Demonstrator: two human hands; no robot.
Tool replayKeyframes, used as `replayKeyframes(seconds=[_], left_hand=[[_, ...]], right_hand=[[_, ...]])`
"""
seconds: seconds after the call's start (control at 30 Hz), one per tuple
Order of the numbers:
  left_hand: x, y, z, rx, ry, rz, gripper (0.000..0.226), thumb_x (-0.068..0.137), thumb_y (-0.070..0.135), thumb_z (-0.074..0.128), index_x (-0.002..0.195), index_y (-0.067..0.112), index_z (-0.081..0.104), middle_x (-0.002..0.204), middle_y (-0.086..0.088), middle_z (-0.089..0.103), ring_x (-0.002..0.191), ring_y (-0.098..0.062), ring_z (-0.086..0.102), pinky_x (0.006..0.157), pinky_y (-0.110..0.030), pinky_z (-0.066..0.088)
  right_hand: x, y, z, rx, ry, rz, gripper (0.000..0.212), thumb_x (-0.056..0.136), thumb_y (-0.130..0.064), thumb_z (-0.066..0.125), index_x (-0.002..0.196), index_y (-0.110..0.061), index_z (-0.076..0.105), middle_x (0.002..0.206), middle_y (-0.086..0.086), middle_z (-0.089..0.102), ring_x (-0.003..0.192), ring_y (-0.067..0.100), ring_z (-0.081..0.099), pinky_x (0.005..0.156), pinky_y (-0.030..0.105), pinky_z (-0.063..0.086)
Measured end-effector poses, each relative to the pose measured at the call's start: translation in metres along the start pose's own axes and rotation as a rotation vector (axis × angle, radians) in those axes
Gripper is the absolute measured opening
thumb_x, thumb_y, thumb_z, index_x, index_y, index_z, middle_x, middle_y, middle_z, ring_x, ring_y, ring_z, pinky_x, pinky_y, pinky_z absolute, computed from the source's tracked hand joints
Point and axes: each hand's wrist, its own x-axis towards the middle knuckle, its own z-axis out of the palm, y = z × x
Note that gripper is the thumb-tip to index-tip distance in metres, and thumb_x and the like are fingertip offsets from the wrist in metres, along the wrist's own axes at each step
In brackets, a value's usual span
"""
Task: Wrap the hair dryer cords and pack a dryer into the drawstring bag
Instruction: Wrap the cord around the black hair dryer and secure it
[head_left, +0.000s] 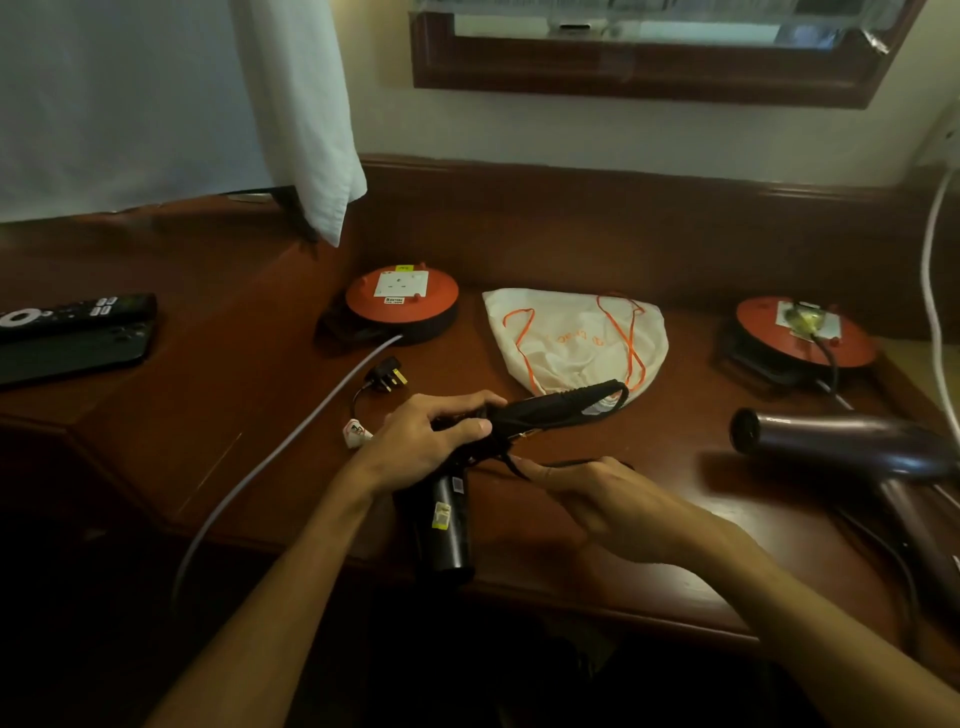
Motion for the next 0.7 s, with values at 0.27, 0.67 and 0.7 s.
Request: replayKeyframes(seconds=[0.27,0.67,0.7], left_hand=[[-0.008,-0.011,0.017,0.220,0.221,0.119,0.036,0.077,0.064,0.060,0.112,0.061,0.067,0.081,0.022,0.063,0.091,-0.005,0.056,0.089,-0.044,0.052],[-0.006,0.003,0.025,0.467,0.081,0.144,0.055,0.070,0.084,0.062,0.117,0.057,0.064,0.090,0.033,0.050,0.105,0.015,0.034,0.096,-0.030,0.026],[-0.006,0.004,0.025,0.492,0.046,0.137,0.052,0.073,0.081,0.064,0.119,0.056,0.063,0.091,0.034,0.047,0.105,0.014,0.033,0.098,-0.030,0.024]], right_hand=[[-0.006,0.034,-0.005,0.231,0.059,0.283,0.060,0.084,-0.072,0.062,0.078,-0.013,0.075,0.062,0.011,0.068,0.056,0.031,0.060,0.057,0.043,0.048],[0.047,0.055,-0.020,0.248,0.097,0.311,0.045,0.081,-0.018,0.081,0.054,0.008,0.057,0.051,0.016,0.045,0.049,0.013,0.036,0.050,0.031,0.030],[0.048,0.050,-0.026,0.255,0.098,0.298,0.045,0.079,-0.023,0.085,0.057,0.008,0.060,0.053,0.017,0.049,0.050,0.012,0.040,0.049,0.028,0.031]])
